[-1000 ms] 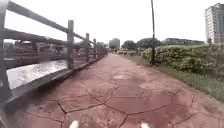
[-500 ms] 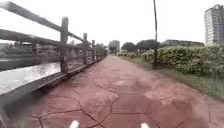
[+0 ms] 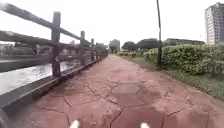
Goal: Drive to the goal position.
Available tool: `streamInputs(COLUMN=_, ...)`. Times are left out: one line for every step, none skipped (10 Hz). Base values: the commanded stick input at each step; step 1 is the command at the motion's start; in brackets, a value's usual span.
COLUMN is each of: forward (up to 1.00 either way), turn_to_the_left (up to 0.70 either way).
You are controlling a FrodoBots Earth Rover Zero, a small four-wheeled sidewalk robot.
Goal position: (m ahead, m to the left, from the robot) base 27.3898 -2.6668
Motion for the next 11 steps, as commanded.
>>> streamInputs(forward=0.7, turn_to_the_left=0.0)
streamInputs(forward=0.7, turn_to_the_left=0.0)
streamInputs(forward=0.7, turn_to_the_left=0.0)
streamInputs(forward=0.7, turn_to_the_left=0.0)
streamInputs(forward=0.7, turn_to_the_left=0.0)
streamInputs(forward=0.7, turn_to_the_left=0.0)
streamInputs(forward=0.7, turn_to_the_left=0.0)
streamInputs(forward=0.7, turn_to_the_left=0.0)
streamInputs(forward=0.7, turn_to_the_left=0.0)
streamInputs(forward=0.7, turn_to_the_left=0.0)
streamInputs(forward=0.7, turn_to_the_left=0.0)
